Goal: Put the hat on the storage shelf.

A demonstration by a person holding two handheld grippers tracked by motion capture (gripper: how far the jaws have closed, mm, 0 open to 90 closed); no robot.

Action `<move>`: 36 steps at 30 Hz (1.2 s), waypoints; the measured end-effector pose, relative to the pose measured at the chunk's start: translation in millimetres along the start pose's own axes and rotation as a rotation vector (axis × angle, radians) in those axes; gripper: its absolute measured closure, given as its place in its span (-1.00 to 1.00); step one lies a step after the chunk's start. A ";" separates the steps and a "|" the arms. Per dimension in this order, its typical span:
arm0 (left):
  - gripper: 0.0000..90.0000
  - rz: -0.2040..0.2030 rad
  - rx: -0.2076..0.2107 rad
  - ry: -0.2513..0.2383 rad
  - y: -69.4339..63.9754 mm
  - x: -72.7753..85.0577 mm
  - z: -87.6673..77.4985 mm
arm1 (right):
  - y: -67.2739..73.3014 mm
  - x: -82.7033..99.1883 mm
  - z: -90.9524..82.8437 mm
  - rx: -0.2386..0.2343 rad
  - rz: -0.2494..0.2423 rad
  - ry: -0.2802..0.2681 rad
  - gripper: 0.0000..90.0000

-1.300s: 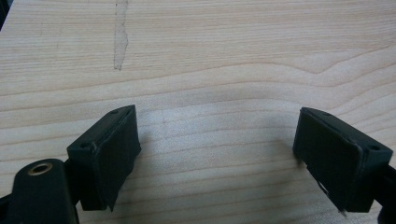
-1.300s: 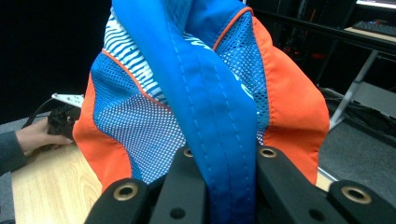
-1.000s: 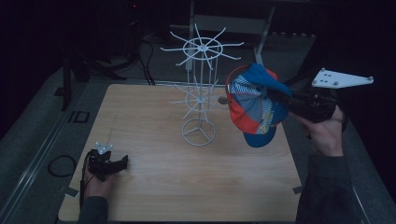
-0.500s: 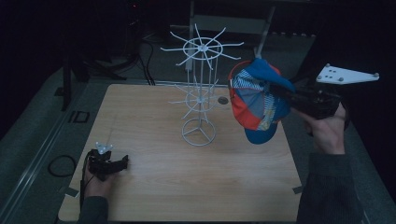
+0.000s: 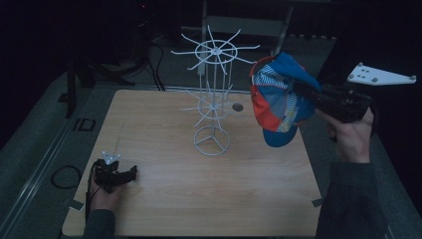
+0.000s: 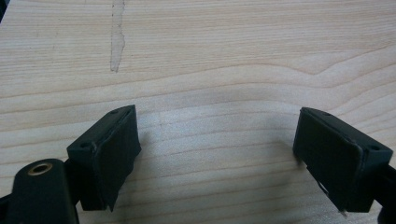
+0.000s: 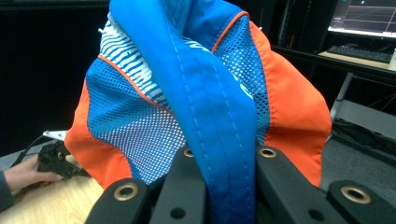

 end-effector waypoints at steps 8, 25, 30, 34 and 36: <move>-0.67 0.001 0.000 0.000 0.0 0.0 0.0 | -0.4 -8.2 4.2 -0.004 -0.001 -0.008 0.97; -0.67 0.000 0.000 0.001 0.0 0.0 0.0 | -3.6 4.7 39.7 -0.036 0.027 0.055 0.96; -0.67 -0.001 0.001 0.000 -0.2 0.0 0.1 | -5.2 14.2 48.5 -0.050 0.044 0.081 0.96; -0.67 0.000 0.001 0.000 -0.2 0.0 0.1 | -6.8 19.6 53.9 -0.056 0.050 0.099 0.96; -0.67 -0.001 0.001 0.001 -0.2 0.0 0.1 | -6.7 23.1 56.7 -0.054 0.050 0.118 0.96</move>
Point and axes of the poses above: each handheld gripper's, and its own axes: z roughly forward along the jaws, x roughly out of its underside, y roughly to its left, the point moved 9 cm from there along z, roughly forward along the jaws, and after that the axes turned 12 degrees about y, right-handed, at the moved point
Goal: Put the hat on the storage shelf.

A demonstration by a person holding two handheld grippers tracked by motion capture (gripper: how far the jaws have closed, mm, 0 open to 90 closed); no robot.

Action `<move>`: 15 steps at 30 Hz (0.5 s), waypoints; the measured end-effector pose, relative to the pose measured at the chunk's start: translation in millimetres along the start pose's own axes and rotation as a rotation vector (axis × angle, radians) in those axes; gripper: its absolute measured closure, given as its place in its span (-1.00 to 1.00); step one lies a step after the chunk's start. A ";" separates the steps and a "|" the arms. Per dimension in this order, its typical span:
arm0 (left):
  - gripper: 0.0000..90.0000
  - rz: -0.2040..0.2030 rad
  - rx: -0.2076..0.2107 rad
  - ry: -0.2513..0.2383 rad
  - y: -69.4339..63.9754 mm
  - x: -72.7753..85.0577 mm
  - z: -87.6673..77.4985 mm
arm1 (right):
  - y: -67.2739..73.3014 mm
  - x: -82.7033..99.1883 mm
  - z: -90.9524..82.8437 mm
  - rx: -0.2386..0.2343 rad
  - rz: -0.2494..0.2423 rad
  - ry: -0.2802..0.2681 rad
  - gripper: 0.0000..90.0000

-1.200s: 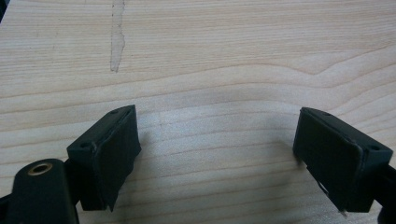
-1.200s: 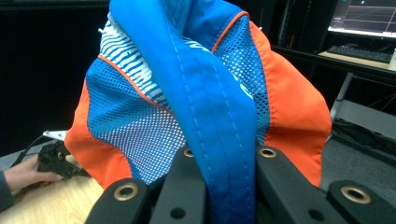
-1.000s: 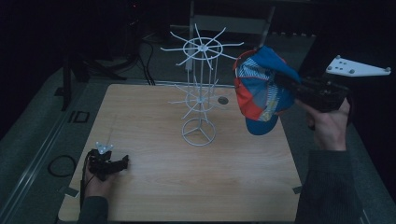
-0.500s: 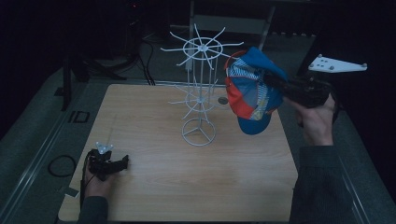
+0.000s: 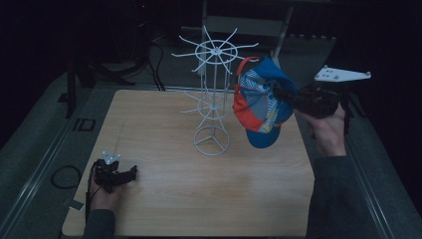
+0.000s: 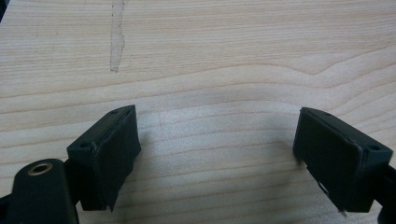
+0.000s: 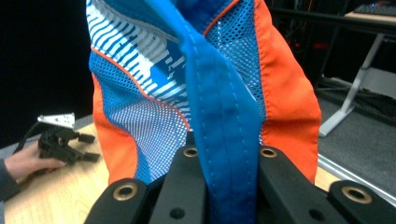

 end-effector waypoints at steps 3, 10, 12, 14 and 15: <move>-0.67 0.002 -0.001 0.002 0.1 0.2 -0.1 | 0.1 5.2 4.9 0.004 -0.008 0.024 0.95; -0.67 0.001 -0.001 0.000 0.1 0.0 -0.1 | -0.7 15.7 12.9 0.022 -0.016 0.067 0.81; -0.67 0.001 0.000 0.001 0.1 0.0 -0.1 | -0.5 17.0 14.1 0.028 -0.019 0.076 0.78; -0.67 0.001 -0.001 0.001 0.1 0.1 -0.1 | -0.1 18.8 15.5 0.031 -0.028 0.088 0.76; -0.67 0.002 -0.001 0.001 0.1 0.1 -0.1 | 0.3 19.6 16.1 0.030 -0.032 0.092 0.74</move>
Point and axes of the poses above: each handheld gripper's, and its own axes: z roughly forward along the jaws, x roughly out of its underside, y roughly to its left, the point moved 9 cm from there along z, roughly forward along the jaws, and after that the axes turned 12 degrees about y, right-handed, at the moved point
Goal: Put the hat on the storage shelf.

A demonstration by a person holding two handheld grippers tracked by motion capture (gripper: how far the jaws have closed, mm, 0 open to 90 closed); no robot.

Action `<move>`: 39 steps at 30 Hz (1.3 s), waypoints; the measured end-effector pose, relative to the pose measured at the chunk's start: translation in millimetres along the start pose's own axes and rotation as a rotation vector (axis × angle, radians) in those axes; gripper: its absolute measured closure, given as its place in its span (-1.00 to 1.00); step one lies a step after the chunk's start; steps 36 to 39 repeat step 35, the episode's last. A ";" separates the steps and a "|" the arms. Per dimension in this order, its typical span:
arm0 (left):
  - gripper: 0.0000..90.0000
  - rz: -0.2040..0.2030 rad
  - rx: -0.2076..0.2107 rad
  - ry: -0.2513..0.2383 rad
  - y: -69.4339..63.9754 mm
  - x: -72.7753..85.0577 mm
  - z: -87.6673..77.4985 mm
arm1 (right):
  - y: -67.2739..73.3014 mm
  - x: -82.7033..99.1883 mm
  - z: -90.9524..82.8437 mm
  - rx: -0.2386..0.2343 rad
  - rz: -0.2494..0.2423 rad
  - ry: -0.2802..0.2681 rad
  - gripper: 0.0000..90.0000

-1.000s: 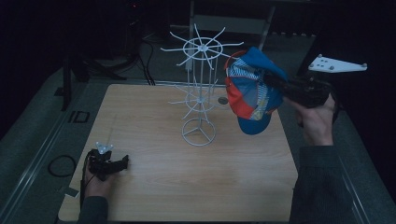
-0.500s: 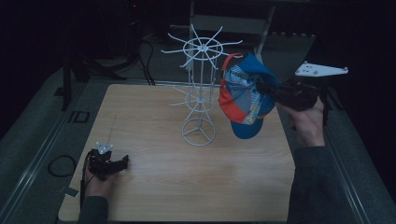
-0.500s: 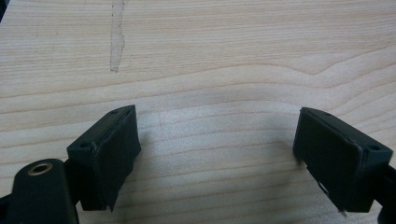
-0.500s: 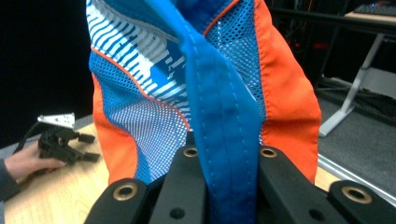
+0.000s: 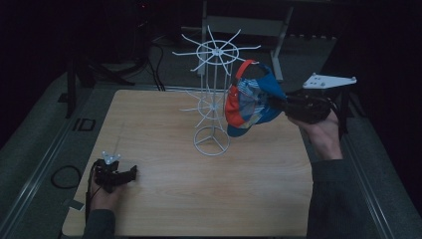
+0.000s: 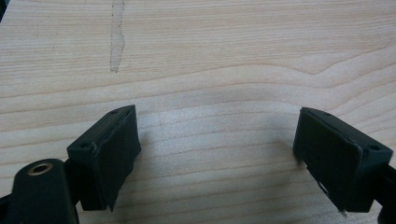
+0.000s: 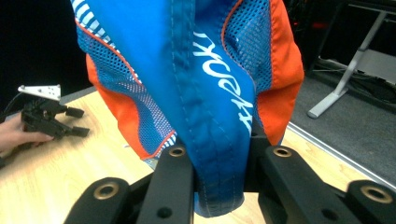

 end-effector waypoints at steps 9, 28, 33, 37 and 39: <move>-0.67 -0.001 0.000 -0.001 -0.1 0.0 0.0 | 0.7 4.4 -3.2 0.002 -0.009 0.000 0.48; -0.67 0.002 0.000 0.002 0.1 0.3 -0.1 | -1.8 23.4 2.2 0.071 -0.015 0.111 -0.11; -0.67 0.000 0.000 0.000 0.0 0.1 0.0 | -1.1 30.0 5.6 0.078 -0.017 0.144 -0.17; -0.67 0.000 0.000 0.000 0.0 0.1 0.0 | -1.0 32.7 6.7 0.076 -0.015 0.153 -0.18; -0.67 0.000 0.000 0.000 0.0 0.1 0.0 | -1.0 32.7 6.7 0.076 -0.015 0.153 -0.18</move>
Point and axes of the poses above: each handheld gripper's, and its own axes: z roughly forward along the jaws, x roughly out of its underside, y roughly to its left, the point moved 9 cm from there along z, roughly forward along the jaws, and after that the axes turned 12 degrees about y, right-handed, at the moved point
